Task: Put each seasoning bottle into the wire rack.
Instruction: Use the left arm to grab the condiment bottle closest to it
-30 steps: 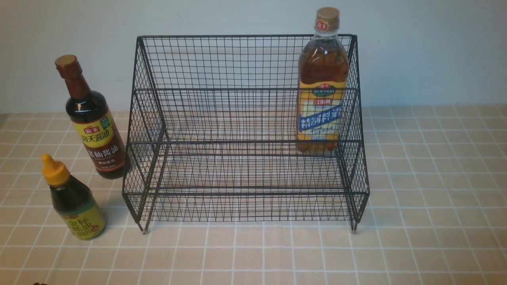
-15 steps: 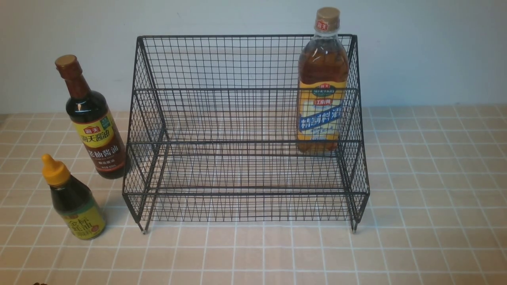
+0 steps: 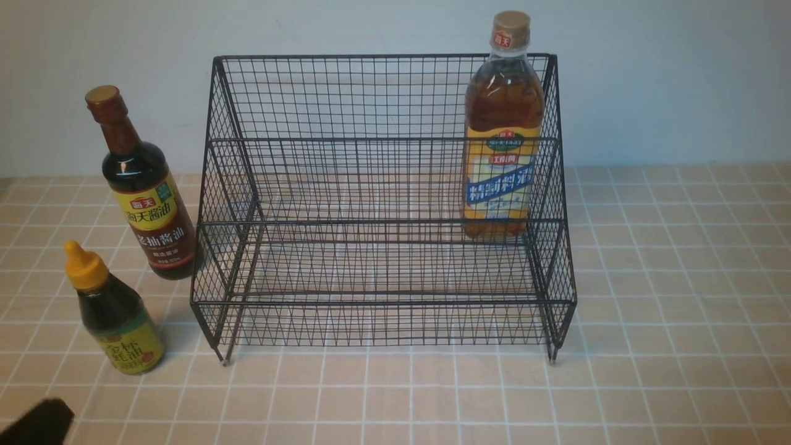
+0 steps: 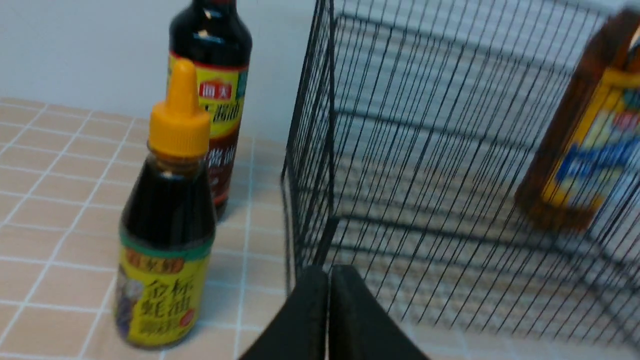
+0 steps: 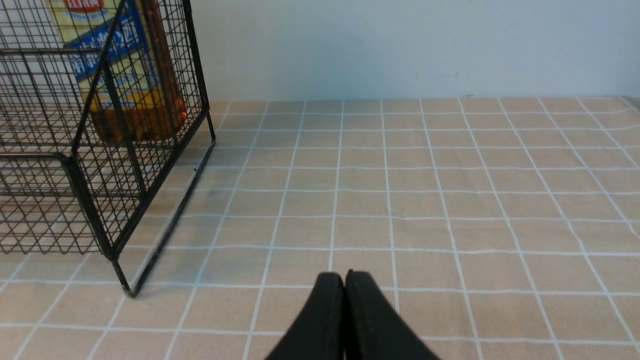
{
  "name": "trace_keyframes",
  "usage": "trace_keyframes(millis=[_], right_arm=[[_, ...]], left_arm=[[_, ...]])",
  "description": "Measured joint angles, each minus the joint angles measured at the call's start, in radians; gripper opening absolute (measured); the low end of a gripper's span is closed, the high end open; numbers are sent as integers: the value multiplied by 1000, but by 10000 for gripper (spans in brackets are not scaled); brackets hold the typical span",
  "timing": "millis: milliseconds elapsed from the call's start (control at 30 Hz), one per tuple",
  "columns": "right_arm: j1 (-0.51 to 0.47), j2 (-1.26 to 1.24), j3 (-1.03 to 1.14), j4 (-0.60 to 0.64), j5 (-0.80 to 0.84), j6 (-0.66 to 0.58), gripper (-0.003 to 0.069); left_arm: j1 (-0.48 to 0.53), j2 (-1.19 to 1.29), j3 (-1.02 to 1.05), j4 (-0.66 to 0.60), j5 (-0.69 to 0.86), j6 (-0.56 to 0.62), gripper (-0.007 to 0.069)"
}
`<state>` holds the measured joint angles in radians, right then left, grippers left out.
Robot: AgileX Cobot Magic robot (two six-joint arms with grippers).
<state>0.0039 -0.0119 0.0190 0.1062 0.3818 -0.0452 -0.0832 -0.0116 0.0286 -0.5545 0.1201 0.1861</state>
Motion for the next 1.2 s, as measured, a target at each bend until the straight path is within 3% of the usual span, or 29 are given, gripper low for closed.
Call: trace_keyframes(millis=[100,200,267,400,433,533,700,1000,1200], right_arm=[[0,0,0,0,0,0,-14],[0,0,0,0,0,0,-14],[0,0,0,0,0,0,-14],[0,0,0,0,0,0,-14],[0,0,0,0,0,0,-14],[0,0,0,0,0,0,-14],[0,0,0,0,0,0,-14],[0,0,0,0,0,0,-14],[0,0,0,0,0,0,-14]], left_arm=[[0,0,0,-151,-135,-4,-10],[0,0,0,-212,-329,-3,-10],[0,0,-4,-179,-412,34,-10],[0,2,-41,-62,-394,128,-10],[0,34,-91,13,-336,207,-10],[0,133,-146,49,-234,281,-10],[0,364,-223,61,-108,325,-10],[0,763,-432,79,327,313,-10],[0,876,-460,127,558,170,-10]])
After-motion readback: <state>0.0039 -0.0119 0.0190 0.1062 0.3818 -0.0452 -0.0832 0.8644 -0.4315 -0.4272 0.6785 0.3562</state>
